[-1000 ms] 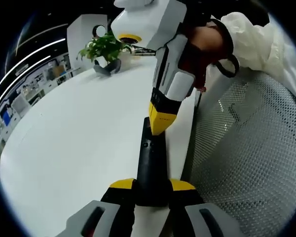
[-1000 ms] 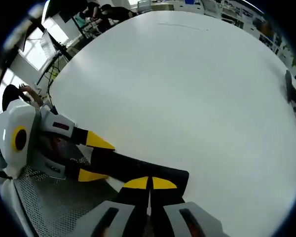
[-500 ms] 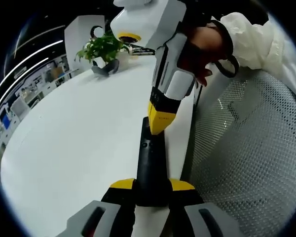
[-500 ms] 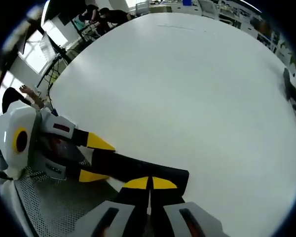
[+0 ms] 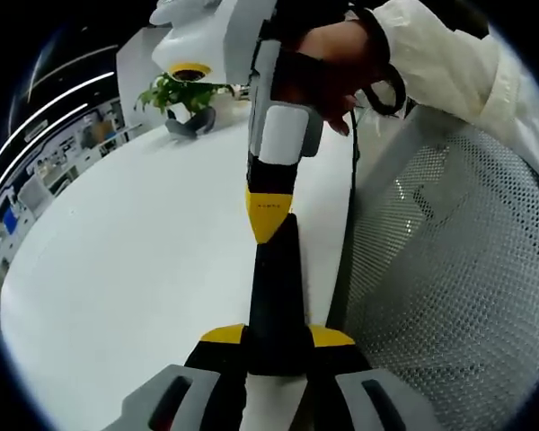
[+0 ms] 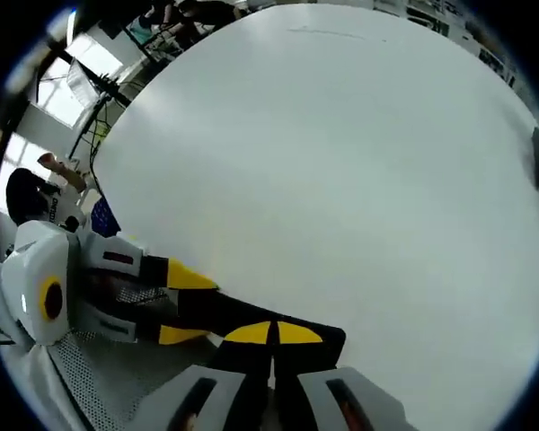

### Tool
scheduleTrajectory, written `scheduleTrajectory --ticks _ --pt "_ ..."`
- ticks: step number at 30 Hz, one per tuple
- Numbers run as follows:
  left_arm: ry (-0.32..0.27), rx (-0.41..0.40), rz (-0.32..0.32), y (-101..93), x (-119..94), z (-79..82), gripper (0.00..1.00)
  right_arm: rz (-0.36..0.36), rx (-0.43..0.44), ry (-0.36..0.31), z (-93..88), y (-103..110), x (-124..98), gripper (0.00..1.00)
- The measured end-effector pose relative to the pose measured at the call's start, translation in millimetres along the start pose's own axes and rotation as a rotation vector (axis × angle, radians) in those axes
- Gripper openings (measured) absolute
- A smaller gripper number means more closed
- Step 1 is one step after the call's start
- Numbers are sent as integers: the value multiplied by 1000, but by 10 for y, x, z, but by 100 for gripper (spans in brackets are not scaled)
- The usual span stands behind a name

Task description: Press the specified remote control buttons in sequence, fully releasing each button before pressing the next.

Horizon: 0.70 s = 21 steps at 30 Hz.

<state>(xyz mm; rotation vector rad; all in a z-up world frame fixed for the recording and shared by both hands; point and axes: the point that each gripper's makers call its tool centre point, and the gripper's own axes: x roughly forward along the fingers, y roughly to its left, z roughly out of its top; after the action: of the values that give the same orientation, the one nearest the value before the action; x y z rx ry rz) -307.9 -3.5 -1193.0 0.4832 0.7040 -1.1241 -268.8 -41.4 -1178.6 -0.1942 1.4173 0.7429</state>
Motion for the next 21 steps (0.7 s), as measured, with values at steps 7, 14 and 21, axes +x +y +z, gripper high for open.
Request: scheduleTrajectory --ticks 7,14,21 --pt "-1 -4 0 1 2 -4 24 34 10 89 -7 92 71 0" --pt "1 -11 2 2 3 -5 24 51 18 129 -4 136 127 0" --pt "1 -10 2 2 4 -4 24 16 1 158 -39 140 158 0"
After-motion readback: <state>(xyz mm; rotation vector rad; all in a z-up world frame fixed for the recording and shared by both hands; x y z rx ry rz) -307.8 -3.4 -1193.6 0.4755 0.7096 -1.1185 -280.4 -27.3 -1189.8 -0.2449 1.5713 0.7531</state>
